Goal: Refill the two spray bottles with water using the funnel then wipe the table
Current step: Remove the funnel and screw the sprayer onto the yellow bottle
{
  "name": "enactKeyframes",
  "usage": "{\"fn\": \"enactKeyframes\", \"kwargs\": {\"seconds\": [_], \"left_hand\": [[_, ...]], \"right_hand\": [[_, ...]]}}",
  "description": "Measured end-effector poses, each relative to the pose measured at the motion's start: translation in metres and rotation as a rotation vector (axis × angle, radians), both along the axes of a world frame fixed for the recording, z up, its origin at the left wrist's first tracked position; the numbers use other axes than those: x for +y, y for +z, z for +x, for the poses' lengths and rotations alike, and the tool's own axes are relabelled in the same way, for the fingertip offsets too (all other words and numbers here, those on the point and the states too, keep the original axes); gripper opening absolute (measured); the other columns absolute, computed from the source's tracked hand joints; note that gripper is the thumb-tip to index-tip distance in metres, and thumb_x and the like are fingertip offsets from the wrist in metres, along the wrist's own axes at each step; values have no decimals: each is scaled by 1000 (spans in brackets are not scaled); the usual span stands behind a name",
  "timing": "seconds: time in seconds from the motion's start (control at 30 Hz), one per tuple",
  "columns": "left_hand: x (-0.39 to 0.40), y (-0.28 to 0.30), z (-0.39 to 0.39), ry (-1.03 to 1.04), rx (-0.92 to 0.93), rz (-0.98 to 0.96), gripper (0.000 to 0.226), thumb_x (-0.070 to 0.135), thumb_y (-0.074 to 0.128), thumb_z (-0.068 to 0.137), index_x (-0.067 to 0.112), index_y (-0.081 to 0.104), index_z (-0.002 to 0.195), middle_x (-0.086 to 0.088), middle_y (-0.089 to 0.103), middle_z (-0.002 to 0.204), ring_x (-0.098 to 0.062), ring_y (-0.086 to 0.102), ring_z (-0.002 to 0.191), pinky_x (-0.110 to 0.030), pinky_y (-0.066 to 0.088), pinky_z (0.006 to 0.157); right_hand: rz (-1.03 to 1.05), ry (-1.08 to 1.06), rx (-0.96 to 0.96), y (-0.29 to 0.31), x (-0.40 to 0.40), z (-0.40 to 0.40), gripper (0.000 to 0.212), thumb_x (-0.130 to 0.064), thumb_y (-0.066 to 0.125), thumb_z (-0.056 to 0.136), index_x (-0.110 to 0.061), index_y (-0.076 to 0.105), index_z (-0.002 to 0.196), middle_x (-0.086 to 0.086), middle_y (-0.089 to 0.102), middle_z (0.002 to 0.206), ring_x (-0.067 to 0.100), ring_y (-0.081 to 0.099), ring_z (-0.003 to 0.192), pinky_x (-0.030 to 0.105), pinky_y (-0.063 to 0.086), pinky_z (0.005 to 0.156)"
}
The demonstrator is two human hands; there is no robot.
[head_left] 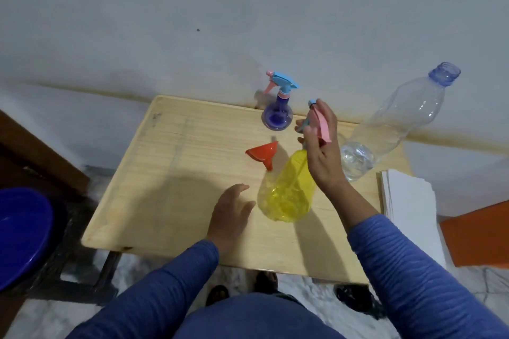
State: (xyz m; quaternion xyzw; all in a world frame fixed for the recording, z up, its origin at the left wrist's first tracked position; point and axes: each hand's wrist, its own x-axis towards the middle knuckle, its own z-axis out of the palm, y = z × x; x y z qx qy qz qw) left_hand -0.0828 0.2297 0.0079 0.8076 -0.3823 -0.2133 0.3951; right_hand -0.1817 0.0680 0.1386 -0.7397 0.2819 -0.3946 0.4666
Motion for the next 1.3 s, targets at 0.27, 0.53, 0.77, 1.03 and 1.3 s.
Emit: {"fn": "enactKeyframes", "kwargs": {"seconds": [0.27,0.53,0.77,1.03,1.3], "left_hand": [[34,-22,30,330,-217,317,49,30,41,97,9,35,142,-11,29,152,-28,23,141,-41,16,116],[32,-33,21,418,-345,436,75,48,2,85,14,29,147,-5,24,156,-23,17,145,-41,10,116],[33,-37,22,429,-335,450,69,46,8,88,17,28,148,-2,23,156,-20,15,145,-39,8,116],[32,-37,21,448,-323,433,60,38,21,92,17,29,147,-1,22,156,-18,13,146,-37,5,117],[32,-38,22,443,-320,415,58,39,21,94,16,28,147,-1,22,157,-18,11,146,-40,5,118]], "right_hand": [[1014,319,-89,-4,-3,21,35,-13,37,95,-5,44,129,22,67,96,26,69,79,29,57,67],[1012,476,99,-39,-5,36,27,-20,32,101,-17,46,124,28,60,93,22,64,63,33,49,64],[837,505,274,-54,-15,38,34,-24,30,102,-15,46,130,16,69,100,35,66,93,45,51,90],[615,503,357,-55,-21,35,27,-20,32,101,-22,51,120,11,62,100,11,66,69,28,57,63],[489,568,328,-41,-22,27,37,-25,35,101,-28,42,137,-14,67,110,3,67,96,20,55,79]]}}
